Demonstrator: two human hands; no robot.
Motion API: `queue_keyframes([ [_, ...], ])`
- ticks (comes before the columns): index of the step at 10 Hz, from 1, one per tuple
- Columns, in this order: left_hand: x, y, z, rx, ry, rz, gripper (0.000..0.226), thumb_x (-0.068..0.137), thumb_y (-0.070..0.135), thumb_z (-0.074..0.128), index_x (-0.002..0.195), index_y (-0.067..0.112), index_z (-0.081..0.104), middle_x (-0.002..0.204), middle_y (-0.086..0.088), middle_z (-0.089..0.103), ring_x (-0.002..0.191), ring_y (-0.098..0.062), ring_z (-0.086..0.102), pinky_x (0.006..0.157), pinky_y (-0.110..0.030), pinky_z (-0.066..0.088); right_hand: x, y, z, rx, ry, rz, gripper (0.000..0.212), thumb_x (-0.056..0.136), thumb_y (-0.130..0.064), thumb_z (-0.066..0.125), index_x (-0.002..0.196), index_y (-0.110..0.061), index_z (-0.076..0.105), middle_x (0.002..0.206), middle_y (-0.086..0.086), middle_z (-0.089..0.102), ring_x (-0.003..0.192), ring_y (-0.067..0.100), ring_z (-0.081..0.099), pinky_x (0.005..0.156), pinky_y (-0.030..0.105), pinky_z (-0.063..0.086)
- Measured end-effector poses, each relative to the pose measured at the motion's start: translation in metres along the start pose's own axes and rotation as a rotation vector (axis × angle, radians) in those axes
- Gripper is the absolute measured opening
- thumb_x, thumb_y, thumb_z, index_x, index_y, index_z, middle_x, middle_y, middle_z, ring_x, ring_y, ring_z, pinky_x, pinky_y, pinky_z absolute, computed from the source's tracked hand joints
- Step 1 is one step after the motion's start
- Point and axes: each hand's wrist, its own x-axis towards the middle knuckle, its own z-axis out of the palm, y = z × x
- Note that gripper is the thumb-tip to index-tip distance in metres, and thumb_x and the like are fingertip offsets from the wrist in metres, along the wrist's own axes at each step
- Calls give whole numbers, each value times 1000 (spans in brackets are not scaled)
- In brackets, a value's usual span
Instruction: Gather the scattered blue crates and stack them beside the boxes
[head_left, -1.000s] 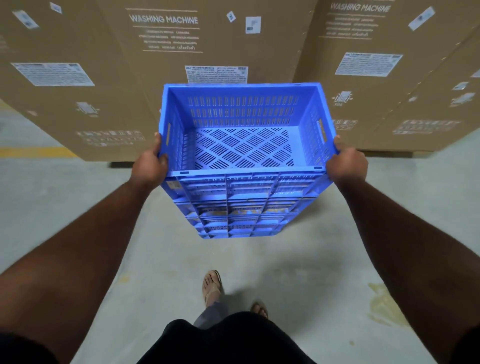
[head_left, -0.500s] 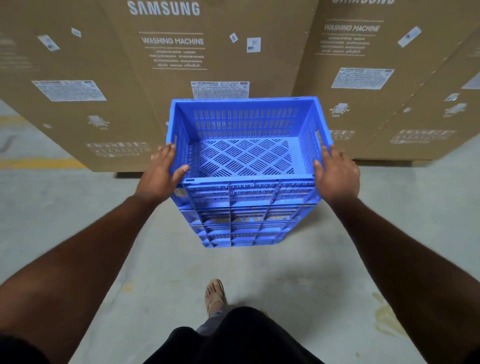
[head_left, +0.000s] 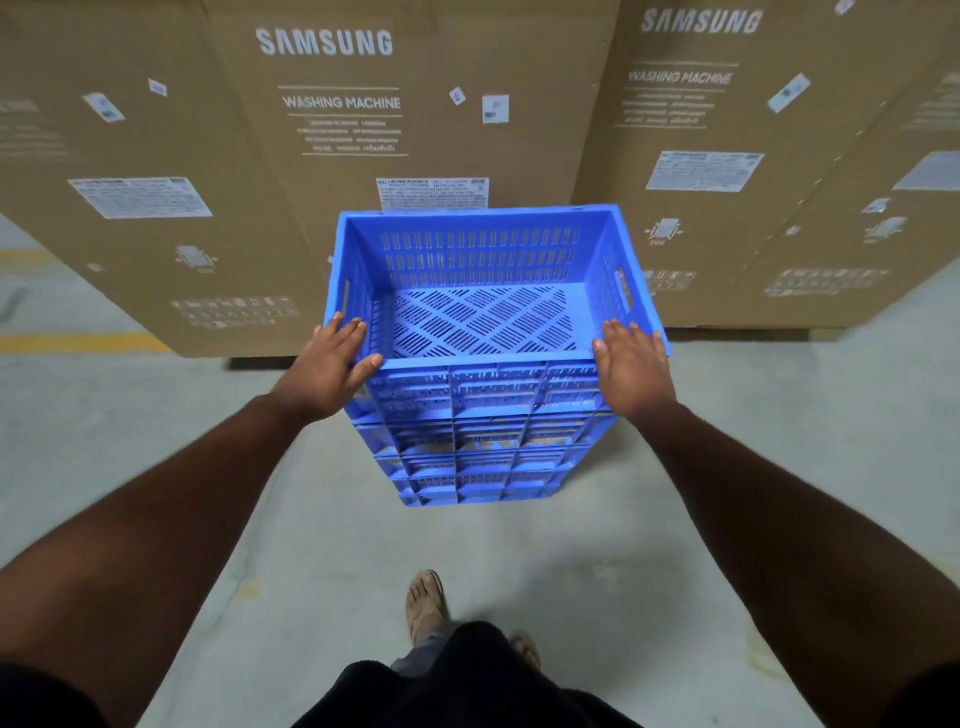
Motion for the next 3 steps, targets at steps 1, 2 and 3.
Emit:
queue_keyframes([
  [1, -6, 15, -17, -14, 71, -26, 64, 100, 32, 58, 149, -5, 39, 155, -23, 40, 151, -41, 22, 122, -48, 20, -2, -5, -31, 79, -8, 23, 64, 104, -36, 45, 156, -4, 29, 144, 23, 52, 137, 39, 45, 118, 49, 25],
  [2, -13, 38, -42, -1, 155, 20, 56, 98, 19, 61, 145, -5, 45, 152, -23, 46, 148, -42, 30, 120, -48, 24, -4, -11, -67, 88, 34, -78, 58, 99, -26, 55, 152, -6, 42, 142, 22, 56, 130, 42, 51, 109, 46, 39],
  [3, -9, 57, -76, 55, 164, 103, 52, 86, 9, 66, 135, -7, 56, 141, -26, 56, 138, -50, 43, 112, -58, 32, 6, -23, -106, 124, 3, -99, 53, 96, -23, 56, 147, -10, 50, 131, 17, 67, 121, 39, 60, 101, 44, 47],
])
